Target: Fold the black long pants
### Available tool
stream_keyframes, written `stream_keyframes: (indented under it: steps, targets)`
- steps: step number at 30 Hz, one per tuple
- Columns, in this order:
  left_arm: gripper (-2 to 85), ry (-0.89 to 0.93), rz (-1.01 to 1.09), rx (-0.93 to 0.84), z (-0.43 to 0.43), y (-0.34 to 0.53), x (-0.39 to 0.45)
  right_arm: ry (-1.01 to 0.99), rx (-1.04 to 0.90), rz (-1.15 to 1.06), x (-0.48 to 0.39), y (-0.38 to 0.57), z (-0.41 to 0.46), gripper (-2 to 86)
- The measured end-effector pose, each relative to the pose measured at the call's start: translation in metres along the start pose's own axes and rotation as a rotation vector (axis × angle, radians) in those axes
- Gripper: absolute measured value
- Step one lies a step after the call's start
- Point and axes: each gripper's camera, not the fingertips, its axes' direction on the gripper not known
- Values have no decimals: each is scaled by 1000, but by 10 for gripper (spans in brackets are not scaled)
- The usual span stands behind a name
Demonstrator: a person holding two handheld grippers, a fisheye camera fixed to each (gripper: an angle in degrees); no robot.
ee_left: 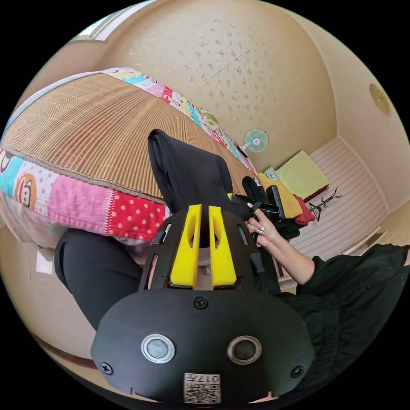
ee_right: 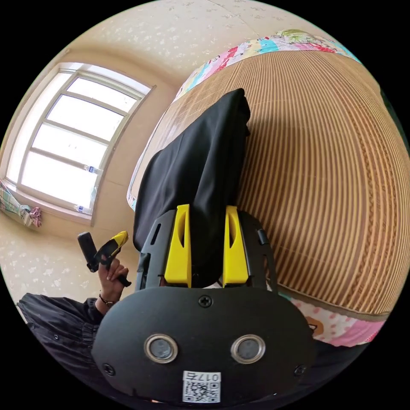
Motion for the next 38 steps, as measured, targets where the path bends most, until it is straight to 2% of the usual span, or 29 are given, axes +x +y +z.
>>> stream_keyframes:
  steps: [9, 16, 19, 23, 25, 32, 34, 38]
  targets:
    - [44, -154, -201, 275, -163, 53, -83, -3, -36, 17, -136, -74, 166, 120]
    - [44, -228, -329, 335, -212, 107, -110, 11, -102, -85, -261, -119, 294, 121]
    - [46, -236, -370, 347, -215, 122, -116, -41, -181, -150, -304, -136, 342, 119]
    - [49, -226, -371, 329, -204, 126, -113, -249, -434, -264, -329, -170, 384, 104]
    - [49, -226, -352, 316, -196, 126, -108, -291, -509, -363, -334, -167, 379, 94]
    - [49, -218, -306, 220, -146, 115, -87, -322, -404, -601, -267, -81, 236, 32]
    - [48, -258, -265, 187, -133, 108, -72, -268, -344, -616, -231, -54, 184, 22]
    - [47, -315, -95, 125, -96, 91, -27, -126, -244, -510, -137, 0, 49, 9]
